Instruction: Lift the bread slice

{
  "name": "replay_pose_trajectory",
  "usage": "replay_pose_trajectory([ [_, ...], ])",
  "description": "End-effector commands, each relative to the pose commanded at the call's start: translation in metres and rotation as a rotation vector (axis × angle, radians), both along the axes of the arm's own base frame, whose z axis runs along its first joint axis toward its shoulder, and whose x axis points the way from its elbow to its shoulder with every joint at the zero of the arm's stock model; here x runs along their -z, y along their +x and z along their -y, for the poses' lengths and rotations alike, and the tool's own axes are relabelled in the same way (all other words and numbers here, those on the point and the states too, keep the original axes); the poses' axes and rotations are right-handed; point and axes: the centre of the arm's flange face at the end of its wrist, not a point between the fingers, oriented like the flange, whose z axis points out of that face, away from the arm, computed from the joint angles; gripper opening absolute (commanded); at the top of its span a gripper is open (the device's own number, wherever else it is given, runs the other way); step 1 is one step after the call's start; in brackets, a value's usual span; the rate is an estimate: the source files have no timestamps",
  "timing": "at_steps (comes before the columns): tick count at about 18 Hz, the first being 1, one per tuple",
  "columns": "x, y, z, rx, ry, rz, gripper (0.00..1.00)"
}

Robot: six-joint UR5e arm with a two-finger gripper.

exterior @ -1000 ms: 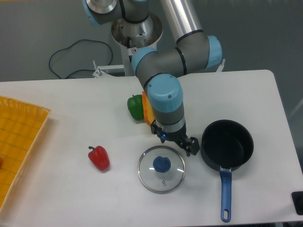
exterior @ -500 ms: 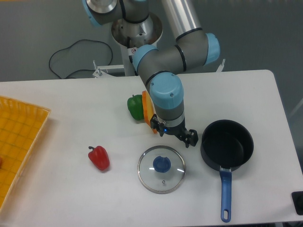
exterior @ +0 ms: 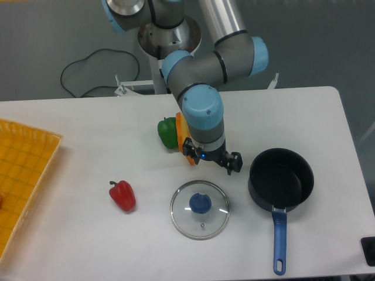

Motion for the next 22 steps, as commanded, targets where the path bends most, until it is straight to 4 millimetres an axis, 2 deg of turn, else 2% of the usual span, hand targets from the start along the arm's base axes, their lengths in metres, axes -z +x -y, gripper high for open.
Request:
replay_pose_trajectory([
  [6,0.011,0.013,0.001,-0.138,-0.01,0.025,1.0],
  [8,0.013,0.023,-0.005,-0.166,-0.009,0.025,1.0],
  [12,0.015,0.043,-0.015,-0.169,-0.024,0.04,1.0],
  [17,0.023,0.068,-0.009,-0.166,-0.073,0.08,1.0],
  [19,0.029,0.075,-0.004,-0.16,-0.077,0.092,1.0],
  [22,0.033,0.083,-0.006,-0.154,-0.086,0.098,1.0],
])
